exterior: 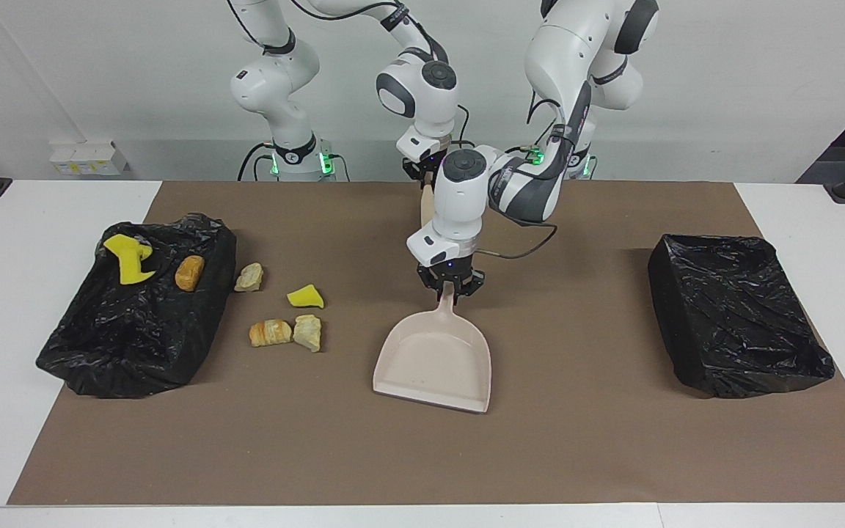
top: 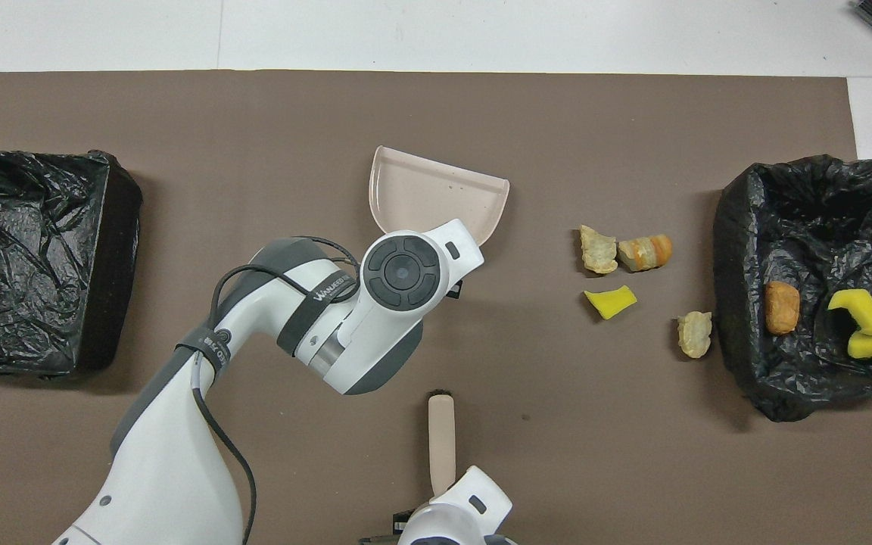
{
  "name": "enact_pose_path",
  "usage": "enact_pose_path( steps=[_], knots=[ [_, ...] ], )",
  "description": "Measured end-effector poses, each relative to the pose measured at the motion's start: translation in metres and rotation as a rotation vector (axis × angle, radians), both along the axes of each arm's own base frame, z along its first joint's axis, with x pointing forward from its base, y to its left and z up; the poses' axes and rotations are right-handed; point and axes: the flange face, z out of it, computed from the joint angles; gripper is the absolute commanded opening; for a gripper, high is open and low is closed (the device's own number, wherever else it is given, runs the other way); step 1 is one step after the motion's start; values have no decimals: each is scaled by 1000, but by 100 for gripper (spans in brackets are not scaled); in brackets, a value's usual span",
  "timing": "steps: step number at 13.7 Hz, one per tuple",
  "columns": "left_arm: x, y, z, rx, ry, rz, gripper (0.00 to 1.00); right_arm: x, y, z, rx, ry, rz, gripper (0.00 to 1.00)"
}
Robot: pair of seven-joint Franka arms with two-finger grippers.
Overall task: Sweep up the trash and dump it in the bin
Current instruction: 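Grasp the dustpan with the left gripper while the right gripper grasps the brush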
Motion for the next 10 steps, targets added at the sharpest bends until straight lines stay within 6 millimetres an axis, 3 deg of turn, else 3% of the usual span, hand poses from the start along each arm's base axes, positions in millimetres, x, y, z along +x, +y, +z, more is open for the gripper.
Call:
enact_pose_path(
  steps=[4,7,10],
  knots=[
    [18,34,14,66,12,-198,0,24,-10,20,-18,19,-68,0],
    [27,64,27,122,52,-363,0,64,-30,62,-38,54,-119,0],
    [32,76,27,149,70,-544,0,102,-53,94,-51,27,-115,0]
  ],
)
